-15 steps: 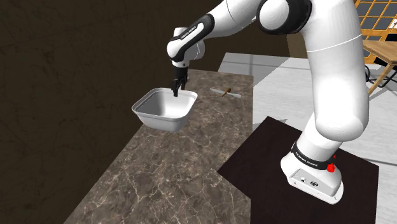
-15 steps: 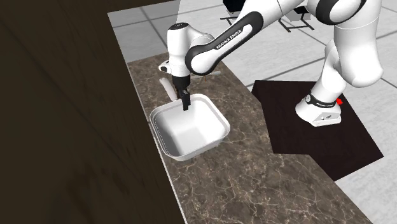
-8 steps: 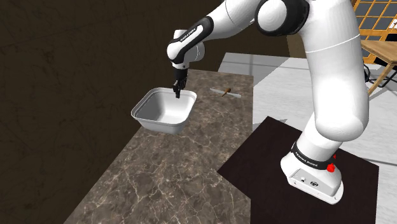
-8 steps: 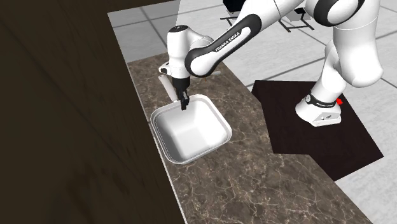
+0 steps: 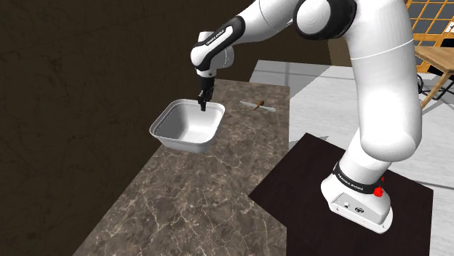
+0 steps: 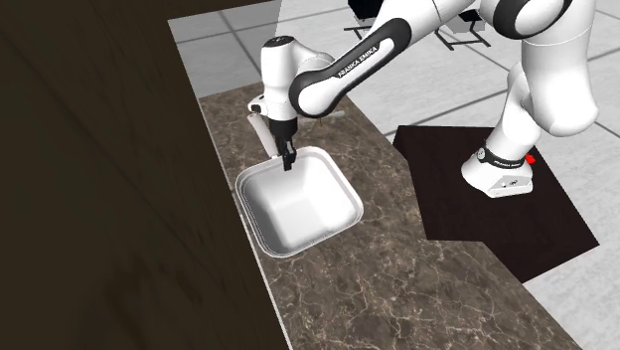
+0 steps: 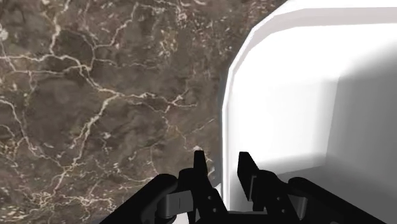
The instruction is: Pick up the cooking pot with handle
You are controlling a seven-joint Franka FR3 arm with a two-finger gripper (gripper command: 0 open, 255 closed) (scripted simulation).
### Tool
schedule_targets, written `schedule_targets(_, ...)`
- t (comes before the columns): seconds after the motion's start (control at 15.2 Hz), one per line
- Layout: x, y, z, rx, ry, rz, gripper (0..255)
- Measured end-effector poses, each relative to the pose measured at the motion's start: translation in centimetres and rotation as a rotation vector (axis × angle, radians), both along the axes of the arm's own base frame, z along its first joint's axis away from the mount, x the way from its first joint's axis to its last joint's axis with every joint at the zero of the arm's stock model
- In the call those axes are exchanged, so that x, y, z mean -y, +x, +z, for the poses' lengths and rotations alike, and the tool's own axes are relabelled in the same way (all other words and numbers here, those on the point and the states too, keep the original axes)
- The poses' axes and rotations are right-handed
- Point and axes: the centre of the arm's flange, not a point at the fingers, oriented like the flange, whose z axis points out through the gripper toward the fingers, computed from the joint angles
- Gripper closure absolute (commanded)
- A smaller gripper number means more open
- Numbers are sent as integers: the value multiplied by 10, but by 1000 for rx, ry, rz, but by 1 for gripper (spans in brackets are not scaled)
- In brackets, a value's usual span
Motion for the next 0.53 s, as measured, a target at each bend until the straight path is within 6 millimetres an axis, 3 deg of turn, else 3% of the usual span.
schedule_targets(0.53, 0, 0, 41, -2, 0, 0, 255)
